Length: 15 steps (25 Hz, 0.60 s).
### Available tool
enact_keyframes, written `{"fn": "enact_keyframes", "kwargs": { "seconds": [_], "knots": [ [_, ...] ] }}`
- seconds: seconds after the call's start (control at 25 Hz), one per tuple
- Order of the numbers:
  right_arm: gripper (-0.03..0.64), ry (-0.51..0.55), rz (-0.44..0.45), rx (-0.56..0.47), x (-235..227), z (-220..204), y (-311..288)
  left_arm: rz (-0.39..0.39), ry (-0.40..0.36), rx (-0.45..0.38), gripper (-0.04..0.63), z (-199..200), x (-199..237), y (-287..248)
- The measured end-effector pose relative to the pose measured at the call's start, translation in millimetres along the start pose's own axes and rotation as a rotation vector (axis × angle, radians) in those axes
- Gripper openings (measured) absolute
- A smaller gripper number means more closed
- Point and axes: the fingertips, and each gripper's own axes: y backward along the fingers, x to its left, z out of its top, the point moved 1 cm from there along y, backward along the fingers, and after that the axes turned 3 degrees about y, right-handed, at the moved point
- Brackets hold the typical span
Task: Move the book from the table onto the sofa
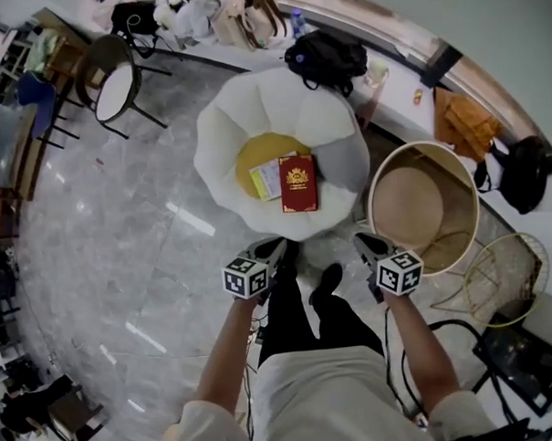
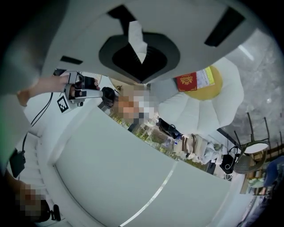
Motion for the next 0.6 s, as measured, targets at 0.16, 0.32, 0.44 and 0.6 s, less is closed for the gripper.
{"fn": "enact_keyframes", "kwargs": {
  "seconds": [0.16,0.32,0.44,0.6],
  "knots": [
    [0.041,-0.007,0.0,0.041,19,17,31,0.038,-0.012,-0.024,0.0,14,-32,37],
    [0.041,0.055,0.02,0.075,41,28,56,0.047,-0.018,-0.063,0.0,19,-64,71],
    [0.043,0.093,0.016,0.075,53,40,68,0.053,-0.015,-0.096,0.001,27,-75,94],
    [0.041,0.096,-0.01,0.035,67,55,81,0.068,-0.026,-0.142,0.0,41,-86,124]
  ]
}}
